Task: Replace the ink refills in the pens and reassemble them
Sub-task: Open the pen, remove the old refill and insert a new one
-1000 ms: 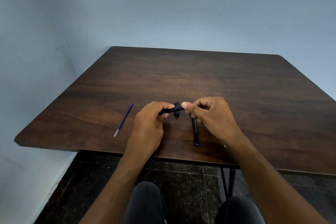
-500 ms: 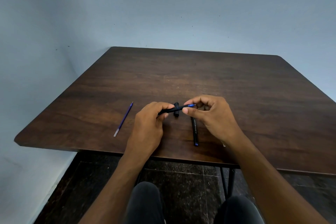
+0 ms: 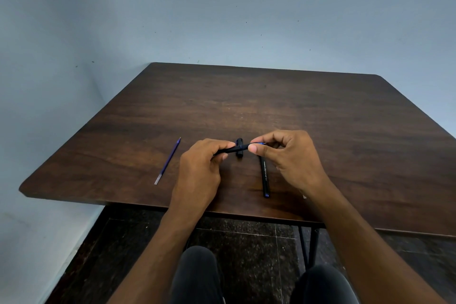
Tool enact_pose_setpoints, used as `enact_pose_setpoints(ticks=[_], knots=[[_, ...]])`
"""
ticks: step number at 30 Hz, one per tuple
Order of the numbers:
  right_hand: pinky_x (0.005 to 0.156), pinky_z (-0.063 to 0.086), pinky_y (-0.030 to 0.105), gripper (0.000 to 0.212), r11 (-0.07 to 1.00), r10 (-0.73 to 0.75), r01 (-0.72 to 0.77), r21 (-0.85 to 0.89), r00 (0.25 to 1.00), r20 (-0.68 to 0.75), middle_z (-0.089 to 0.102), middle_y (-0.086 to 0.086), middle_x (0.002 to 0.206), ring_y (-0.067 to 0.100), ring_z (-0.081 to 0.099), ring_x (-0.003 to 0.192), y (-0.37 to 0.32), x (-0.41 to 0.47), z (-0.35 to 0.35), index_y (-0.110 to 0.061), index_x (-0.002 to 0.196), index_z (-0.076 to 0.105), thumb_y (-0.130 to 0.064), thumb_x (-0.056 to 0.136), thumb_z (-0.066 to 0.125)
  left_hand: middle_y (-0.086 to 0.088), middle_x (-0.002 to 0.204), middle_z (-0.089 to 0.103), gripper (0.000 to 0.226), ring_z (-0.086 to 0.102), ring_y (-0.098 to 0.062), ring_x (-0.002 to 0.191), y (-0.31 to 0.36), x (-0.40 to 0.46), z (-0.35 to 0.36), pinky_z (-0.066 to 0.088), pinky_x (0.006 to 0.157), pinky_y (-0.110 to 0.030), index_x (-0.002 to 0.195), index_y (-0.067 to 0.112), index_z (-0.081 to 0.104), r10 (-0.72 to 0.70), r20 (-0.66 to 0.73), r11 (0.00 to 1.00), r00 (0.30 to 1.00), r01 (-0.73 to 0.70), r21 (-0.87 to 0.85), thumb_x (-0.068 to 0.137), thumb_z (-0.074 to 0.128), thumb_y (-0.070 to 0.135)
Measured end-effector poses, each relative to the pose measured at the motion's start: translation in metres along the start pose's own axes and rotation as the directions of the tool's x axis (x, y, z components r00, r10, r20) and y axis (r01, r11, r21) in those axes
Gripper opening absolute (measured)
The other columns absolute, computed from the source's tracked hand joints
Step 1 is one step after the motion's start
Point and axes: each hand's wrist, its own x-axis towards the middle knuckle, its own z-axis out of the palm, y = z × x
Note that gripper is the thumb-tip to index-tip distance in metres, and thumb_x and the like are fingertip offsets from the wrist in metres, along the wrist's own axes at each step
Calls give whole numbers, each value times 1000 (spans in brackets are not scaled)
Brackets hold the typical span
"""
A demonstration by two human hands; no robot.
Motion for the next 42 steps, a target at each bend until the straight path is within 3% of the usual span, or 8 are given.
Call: enact_pose_setpoints(ticks=[10, 15, 20, 23, 27, 33, 37, 42], knots=[[48, 38, 9, 8, 999, -39, 38, -38, 999, -35, 64, -12, 54, -1, 50, 48, -3, 4, 4, -30, 78, 77, -27, 80, 85, 1, 102, 76, 30, 56, 7, 94, 2, -1, 2, 34, 88, 5, 107, 13, 77, -17, -55, 1000, 998, 17, -4, 82, 73, -5], [54, 47, 11, 16, 999, 34, -33, 37, 999, -17, 74, -12, 69, -2, 61, 57, -5, 10, 5, -21, 89, 79, -26, 77, 88, 18, 99, 67, 31, 57, 18, 92, 0, -2, 2, 39, 87, 1, 109, 19, 75, -136, -48, 986, 990, 131, -100, 86, 72, -1], [44, 40, 5, 12, 992, 88, -95, -86, 993, -81, 68, -10, 66, -10, 58, 46, -9, 22, 8, -19, 86, 75, -18, 80, 86, 20, 102, 69, 33, 63, 8, 100, -2, -1, 1, 48, 88, -9, 112, 28, 71, -221, -42, 961, 974, 211, -177, 89, 70, 5], [56, 46, 7, 16, 971, 99, -115, -209, 991, -87, 70, -10, 76, -5, 66, 65, -15, 33, 18, -23, 88, 72, -20, 80, 86, 19, 104, 70, 33, 64, 6, 101, -2, -1, 1, 51, 87, -13, 111, 32, 70, -248, -40, 950, 968, 235, -205, 90, 70, 7], [80, 59, 34, 25, 893, 191, -193, -407, 980, -47, 71, 1, 99, 17, 69, 90, -18, 47, 37, -17, 102, 72, -29, 83, 84, 23, 100, 68, 42, 64, 8, 99, -1, -2, -1, 52, 85, -11, 108, 43, 64, -250, -45, 945, 967, 233, -231, 89, 71, 6], [66, 48, 34, 29, 757, 203, -160, -633, 979, -5, 63, 4, 80, 24, 64, 79, -16, 54, 55, -12, 95, 69, -38, 85, 80, 28, 99, 66, 45, 63, 11, 101, -2, -2, -3, 46, 84, -3, 108, 44, 62, -229, -50, 946, 972, 210, -249, 89, 70, 5], [64, 44, 33, 23, 729, 226, -156, -666, 974, 20, 49, -3, 67, 12, 50, 62, -17, 55, 63, -13, 103, 69, -28, 87, 77, 22, 103, 69, 42, 63, 10, 101, -3, -2, -2, 48, 86, -5, 109, 40, 65, -229, -41, 940, 973, 210, -269, 89, 70, 4], [63, 48, 33, 20, 713, 241, -173, -679, 970, 7, 50, -2, 69, 13, 54, 65, -14, 58, 68, -13, 104, 66, -21, 88, 75, 23, 104, 68, 41, 61, 13, 102, -2, -1, -2, 44, 84, -1, 112, 37, 66, -232, -20, 942, 973, 219, -256, 90, 69, 3]])
